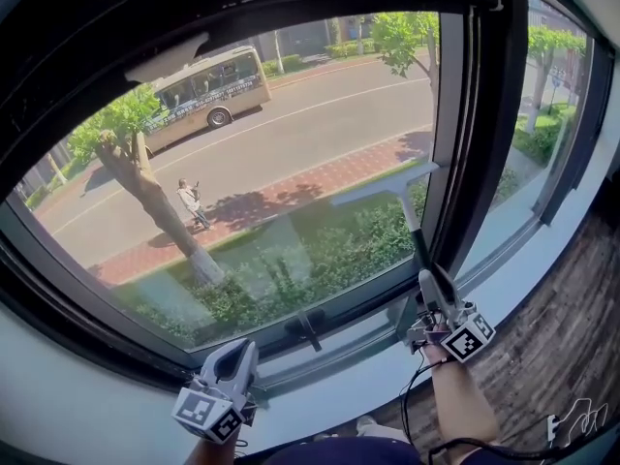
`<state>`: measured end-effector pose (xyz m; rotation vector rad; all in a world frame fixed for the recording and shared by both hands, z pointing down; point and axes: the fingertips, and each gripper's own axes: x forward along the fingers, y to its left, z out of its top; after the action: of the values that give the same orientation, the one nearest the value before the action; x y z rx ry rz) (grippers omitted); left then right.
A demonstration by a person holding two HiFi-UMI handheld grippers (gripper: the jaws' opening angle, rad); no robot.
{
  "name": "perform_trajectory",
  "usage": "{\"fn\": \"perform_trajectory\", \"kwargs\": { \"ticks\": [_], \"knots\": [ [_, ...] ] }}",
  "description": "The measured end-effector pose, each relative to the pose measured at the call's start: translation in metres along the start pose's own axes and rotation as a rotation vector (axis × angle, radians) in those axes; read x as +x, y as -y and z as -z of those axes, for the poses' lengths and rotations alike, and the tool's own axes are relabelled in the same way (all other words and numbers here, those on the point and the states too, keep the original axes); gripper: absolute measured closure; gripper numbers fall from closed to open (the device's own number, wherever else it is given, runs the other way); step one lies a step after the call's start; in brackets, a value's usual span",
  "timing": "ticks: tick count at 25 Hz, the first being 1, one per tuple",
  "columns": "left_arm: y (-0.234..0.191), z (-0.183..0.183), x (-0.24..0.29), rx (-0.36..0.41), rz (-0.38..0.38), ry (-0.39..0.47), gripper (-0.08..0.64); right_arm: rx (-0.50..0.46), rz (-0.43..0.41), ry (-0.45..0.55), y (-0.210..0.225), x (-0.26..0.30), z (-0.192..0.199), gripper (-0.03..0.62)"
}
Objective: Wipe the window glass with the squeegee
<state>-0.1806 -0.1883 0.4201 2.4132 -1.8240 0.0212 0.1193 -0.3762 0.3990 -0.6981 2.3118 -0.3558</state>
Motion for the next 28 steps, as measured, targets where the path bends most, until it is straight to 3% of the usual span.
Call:
{"fn": "perform_trajectory", "kwargs": {
  "ticks": [9, 15, 24, 28],
  "knots": [
    [0.012, 0.003, 0.016, -0.003, 0.031, -0.011, 0.555, -0.001, 0.017, -0.007, 0.016, -0.017, 0.001, 0.489],
    [0.014, 0.003, 0.021, -0.003, 0.066, -0.025, 0.555, 0.061, -0.01, -0.046, 0.0, -0.006, 0.039, 0.488],
    [0.034, 0.0, 0.031, 0.018, 0.098, -0.03, 0.555, 0.068, 0.012, -0.1, 0.013, -0.033, 0.043, 0.488],
    [0.034, -0.002, 0.039, 0.019, 0.105, -0.022, 0.555, 0.052, 0.063, -0.111, 0.028, -0.052, 0.037, 0.489]
  ]
}}
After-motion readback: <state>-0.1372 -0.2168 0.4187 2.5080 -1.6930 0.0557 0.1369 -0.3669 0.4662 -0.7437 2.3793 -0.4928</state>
